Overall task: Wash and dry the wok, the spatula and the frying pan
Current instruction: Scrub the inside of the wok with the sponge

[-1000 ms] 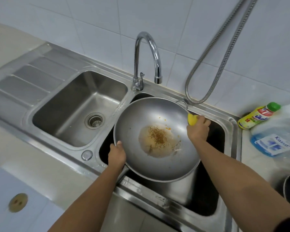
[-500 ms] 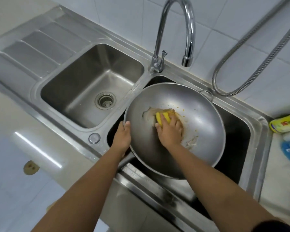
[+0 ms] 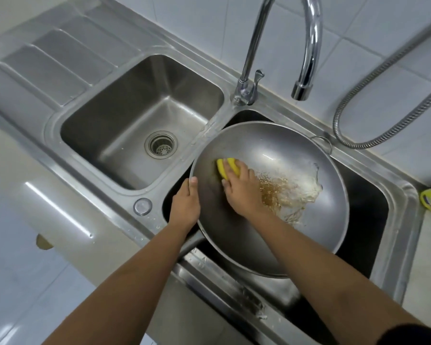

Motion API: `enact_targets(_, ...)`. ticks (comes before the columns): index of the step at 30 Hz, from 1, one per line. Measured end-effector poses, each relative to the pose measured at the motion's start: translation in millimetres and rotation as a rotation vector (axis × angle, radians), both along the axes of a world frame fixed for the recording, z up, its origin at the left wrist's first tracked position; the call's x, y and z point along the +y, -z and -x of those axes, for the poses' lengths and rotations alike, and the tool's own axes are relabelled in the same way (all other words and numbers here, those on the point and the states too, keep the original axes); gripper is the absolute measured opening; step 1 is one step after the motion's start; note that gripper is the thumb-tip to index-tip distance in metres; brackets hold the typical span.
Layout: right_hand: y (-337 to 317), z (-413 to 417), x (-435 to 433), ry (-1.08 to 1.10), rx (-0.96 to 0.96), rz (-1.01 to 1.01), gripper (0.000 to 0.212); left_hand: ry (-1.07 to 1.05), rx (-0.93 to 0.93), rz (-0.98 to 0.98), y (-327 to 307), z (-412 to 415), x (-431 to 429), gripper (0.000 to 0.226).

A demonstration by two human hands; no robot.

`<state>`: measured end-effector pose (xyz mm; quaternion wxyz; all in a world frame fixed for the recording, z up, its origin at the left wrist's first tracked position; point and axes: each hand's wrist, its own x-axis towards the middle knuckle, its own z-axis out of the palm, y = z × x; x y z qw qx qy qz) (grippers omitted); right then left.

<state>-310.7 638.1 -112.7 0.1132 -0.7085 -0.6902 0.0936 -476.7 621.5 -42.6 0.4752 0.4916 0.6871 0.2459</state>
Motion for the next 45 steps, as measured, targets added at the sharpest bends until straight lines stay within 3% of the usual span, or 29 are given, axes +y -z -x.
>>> enact_targets(3,-0.8,-4.6,14.2,0.37,0.021,0.042,0.058,0.018,0.006,0.001,-0.2,0.8,1.8,0.049)
enact_targets(4,-3.1,3.6,15.0,0.403,0.017,0.046,0.058,0.019,0.01,-0.002,0.2,1.1,1.8,0.048)
enact_targets(8,-0.9,19.0,8.0,-0.045,0.021,-0.109,0.057,0.013,0.027,0.001,1.2,1.6,2.8,0.045)
enact_targets(9,1.5,9.7,11.6,-0.071,-0.004,-0.132,0.056,0.012,0.028,0.004,1.3,1.5,3.2,0.045)
enact_targets(10,2.5,-1.0,17.9,0.011,-0.027,-0.136,0.056,0.015,0.029,0.006,1.4,1.7,3.4,0.046)
enact_targets(13,0.3,-14.2,37.9,0.626,0.094,-0.043,0.06,0.024,0.027,0.004,2.4,2.5,2.9,0.048)
enact_targets(14,-3.4,-8.0,43.1,0.699,0.118,-0.012,0.061,0.026,0.03,0.003,3.0,2.6,3.2,0.048)
enact_targets(15,-6.7,-0.6,47.3,0.623,0.113,-0.041,0.061,0.026,0.032,0.004,3.3,2.4,3.5,0.048)
enact_targets(18,-2.9,7.1,52.7,-0.014,-0.044,-0.195,0.059,0.021,0.032,0.007,4.0,2.1,4.1,0.045)
enact_targets(19,-1.6,-0.7,58.7,-0.11,-0.096,-0.231,0.059,0.022,0.034,0.004,4.0,1.9,4.4,0.045)
enact_targets(20,-2.1,-10.4,64.8,-0.07,-0.105,-0.255,0.059,0.024,0.037,0.001,4.1,2.0,4.3,0.045)
enact_targets(21,-1.8,-19.2,69.6,0.105,-0.064,-0.258,0.061,0.025,0.04,-0.001,4.0,1.9,4.1,0.045)
enact_targets(23,-2.6,-28.6,73.5,0.667,0.124,-0.187,0.064,0.024,0.04,-0.007,4.3,1.8,3.8,0.046)
enact_targets(24,-6.4,-24.7,71.5,0.809,0.164,-0.131,0.065,0.025,0.041,-0.008,4.6,1.9,3.7,0.047)
enact_targets(25,-8.1,-18.8,68.1,0.765,0.148,-0.12,0.065,0.028,0.042,-0.008,4.8,2.0,3.9,0.047)
enact_targets(28,5.5,-17.2,44.8,0.041,-0.134,-0.171,0.066,0.037,0.032,-0.01,6.1,2.4,3.9,0.047)
enact_targets(29,4.6,-31.1,44.2,-0.053,-0.194,-0.163,0.068,0.037,0.026,-0.011,6.2,2.3,3.9,0.048)
enact_targets(30,3.2,-46.2,44.3,0.007,-0.213,-0.129,0.069,0.036,0.021,-0.012,6.5,2.3,3.7,0.048)
enact_targets(33,-13.8,-76.3,26.9,0.492,-0.191,-0.001,0.069,0.038,0.01,-0.02,7.0,2.9,3.0,0.049)
enact_targets(37,-22.8,-98.4,-12.1,0.104,-0.419,0.118,0.071,0.06,0.008,-0.02,5.9,3.4,3.6,0.048)
enact_targets(41,-44.4,-125.7,-35.5,0.443,-0.483,0.197,0.076,0.061,-0.016,-0.023,4.1,3.3,2.5,0.048)
enact_targets(42,-44.9,-121.8,-44.1,0.418,-0.503,0.241,0.072,0.063,-0.018,-0.018,3.5,3.2,2.4,0.048)
enact_targets(45,-42.0,-107.4,-68.8,0.046,-0.456,0.397,0.067,0.068,-0.028,-0.01,1.0,3.5,1.8,0.048)
